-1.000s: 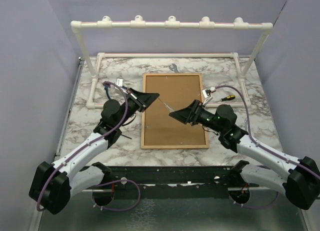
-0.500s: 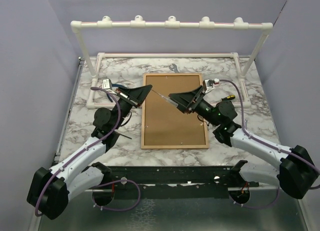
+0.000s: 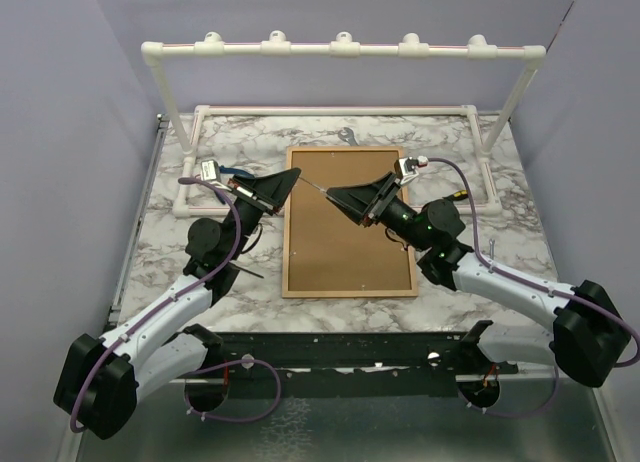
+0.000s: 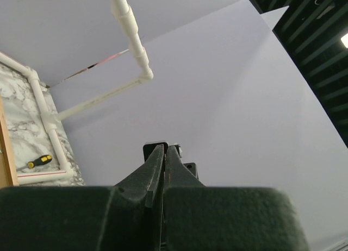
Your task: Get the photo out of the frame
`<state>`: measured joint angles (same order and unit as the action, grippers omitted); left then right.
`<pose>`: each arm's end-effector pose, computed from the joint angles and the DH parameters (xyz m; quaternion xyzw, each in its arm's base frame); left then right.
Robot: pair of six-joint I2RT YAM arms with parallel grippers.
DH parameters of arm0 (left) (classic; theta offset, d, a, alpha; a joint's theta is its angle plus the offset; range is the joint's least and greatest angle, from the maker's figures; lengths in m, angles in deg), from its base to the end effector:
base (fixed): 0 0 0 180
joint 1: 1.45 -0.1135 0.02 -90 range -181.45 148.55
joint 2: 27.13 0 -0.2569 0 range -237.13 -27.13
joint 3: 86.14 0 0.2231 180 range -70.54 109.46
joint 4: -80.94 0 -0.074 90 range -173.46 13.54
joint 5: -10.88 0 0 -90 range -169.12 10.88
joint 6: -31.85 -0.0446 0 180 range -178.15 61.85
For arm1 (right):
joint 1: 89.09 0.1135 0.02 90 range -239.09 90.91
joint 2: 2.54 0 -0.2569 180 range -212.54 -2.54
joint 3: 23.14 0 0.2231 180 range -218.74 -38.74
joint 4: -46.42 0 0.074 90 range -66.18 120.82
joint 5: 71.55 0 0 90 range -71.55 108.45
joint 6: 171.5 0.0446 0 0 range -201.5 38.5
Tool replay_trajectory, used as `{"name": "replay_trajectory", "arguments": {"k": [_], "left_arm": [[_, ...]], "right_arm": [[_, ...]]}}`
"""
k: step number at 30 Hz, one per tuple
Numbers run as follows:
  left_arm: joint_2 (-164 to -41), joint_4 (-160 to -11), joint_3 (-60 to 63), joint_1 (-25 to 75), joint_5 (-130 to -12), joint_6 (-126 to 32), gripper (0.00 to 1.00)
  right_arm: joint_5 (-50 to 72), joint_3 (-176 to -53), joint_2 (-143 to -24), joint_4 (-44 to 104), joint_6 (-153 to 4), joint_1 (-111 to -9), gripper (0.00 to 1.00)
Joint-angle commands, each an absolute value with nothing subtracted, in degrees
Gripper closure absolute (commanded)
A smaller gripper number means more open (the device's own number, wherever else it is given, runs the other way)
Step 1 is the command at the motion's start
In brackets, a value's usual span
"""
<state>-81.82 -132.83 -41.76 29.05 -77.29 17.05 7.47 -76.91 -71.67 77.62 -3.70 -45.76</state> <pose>0.1714 -0.1026 0.3304 -0.1962 0.5124 -0.6716 0.4979 0.1811 0.1825 0.3266 0.1049 0.5958 0.7200 0.3400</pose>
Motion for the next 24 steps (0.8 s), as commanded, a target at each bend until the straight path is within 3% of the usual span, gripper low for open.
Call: {"name": "replay_trajectory", "arguments": {"k": [1, 4, 20, 24], "left_arm": [[-81.71, -135.31, -42.33, 29.31, -78.67, 17.17, 1.0], [-81.75, -135.4, -42.41, 29.31, -78.72, 17.17, 1.0], [-81.58, -135.67, -42.73, 29.4, -78.74, 17.35, 1.0], [-81.57, -135.67, -42.86, 29.4, -78.68, 17.35, 1.0]], "right_arm": [[9.98, -77.52, -72.04, 78.24, -2.18, -45.14, 0.6], [10.16, -77.41, -72.07, 78.3, -1.94, -45.05, 0.68], [9.31, -77.32, -73.56, 78.95, -0.33, -44.55, 0.73], [9.57, -77.18, -73.24, 78.43, -0.43, -44.53, 0.91]]}}
